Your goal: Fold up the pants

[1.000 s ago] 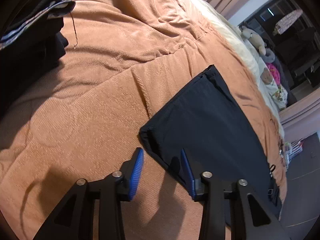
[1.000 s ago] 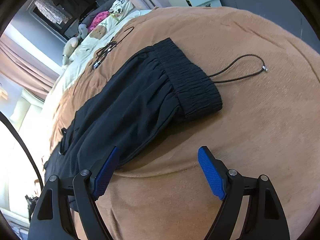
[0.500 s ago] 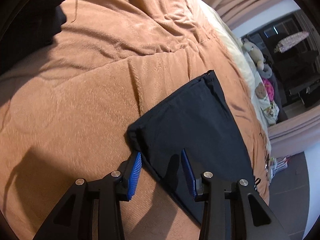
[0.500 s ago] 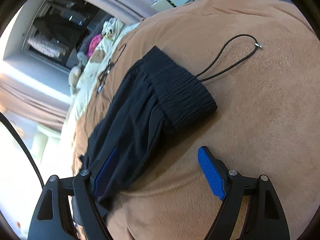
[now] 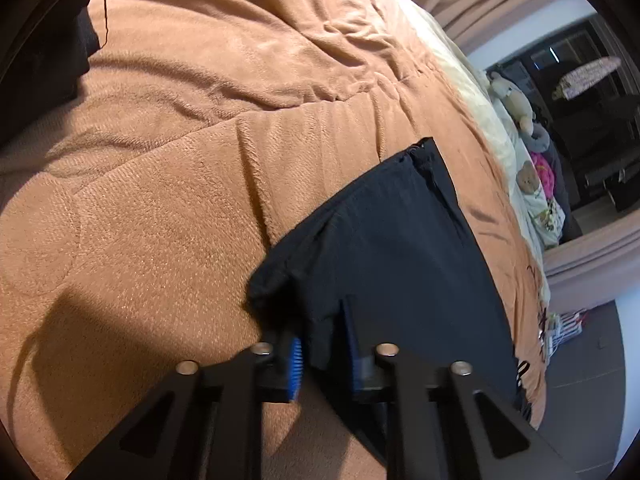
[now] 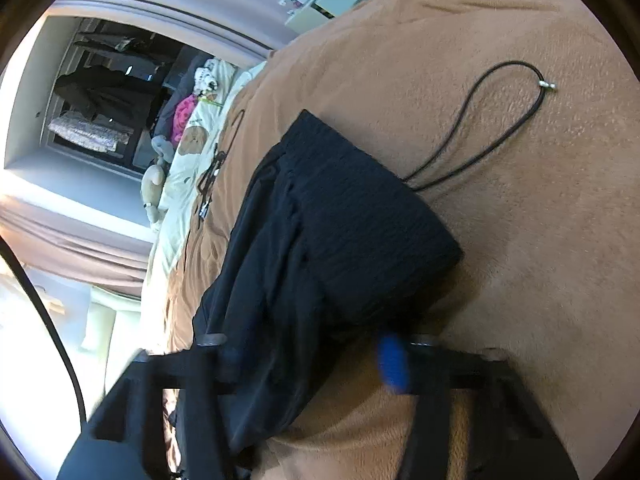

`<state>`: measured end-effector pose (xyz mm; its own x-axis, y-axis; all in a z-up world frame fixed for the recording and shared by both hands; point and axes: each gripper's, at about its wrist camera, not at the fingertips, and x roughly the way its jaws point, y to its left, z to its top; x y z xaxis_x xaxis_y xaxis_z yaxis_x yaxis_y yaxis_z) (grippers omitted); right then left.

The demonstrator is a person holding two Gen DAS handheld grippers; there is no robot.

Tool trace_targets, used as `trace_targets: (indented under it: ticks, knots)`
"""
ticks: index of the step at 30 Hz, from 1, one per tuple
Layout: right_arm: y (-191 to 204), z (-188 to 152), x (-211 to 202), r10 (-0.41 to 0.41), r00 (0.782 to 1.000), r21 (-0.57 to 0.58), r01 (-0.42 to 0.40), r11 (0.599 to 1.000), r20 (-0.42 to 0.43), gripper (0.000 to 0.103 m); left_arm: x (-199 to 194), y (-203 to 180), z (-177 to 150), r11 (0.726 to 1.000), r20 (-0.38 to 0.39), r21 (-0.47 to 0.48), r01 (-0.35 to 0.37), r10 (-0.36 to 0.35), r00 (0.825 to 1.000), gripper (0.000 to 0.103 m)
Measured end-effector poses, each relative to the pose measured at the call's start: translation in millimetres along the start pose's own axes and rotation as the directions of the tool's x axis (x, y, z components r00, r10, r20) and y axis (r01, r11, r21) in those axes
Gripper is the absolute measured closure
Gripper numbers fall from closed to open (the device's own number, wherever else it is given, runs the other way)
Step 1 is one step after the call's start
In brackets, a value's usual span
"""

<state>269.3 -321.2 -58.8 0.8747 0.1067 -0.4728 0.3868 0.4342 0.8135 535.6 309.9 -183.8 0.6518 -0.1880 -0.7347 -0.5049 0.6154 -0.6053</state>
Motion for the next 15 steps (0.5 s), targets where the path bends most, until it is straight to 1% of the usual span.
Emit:
trace_targets:
  ticks: [2,6,8,15]
  knots:
    - [1,5,-6,-0.018,1.000,-0.010,0.018,1.000,0.013,0.082,-3,-1,1,1.000,0.008,-0.006,-0.001,0.001,1.000,0.096]
    - [20,6,-17,-0.055,0.998,-0.099,0.058,0.993,0.032,0.088,-15,-10,5,1.000,0.044,0.002,0.003,-0.003,0.999,0.099]
    - [31,5,-23,-0.064,0.997,-0.134,0.069,0.989,0.041,0.089,-21,-15,7,1.000,0.055,0.005,0.011,-0.011,0.998,0.099]
    - [49,4,-31,-0.053,0.998,-0.172,0.058,0.983,0.029,0.090,-51,-26,18,0.998,0.087,0.000,0.059,-0.059,0.995,0.100]
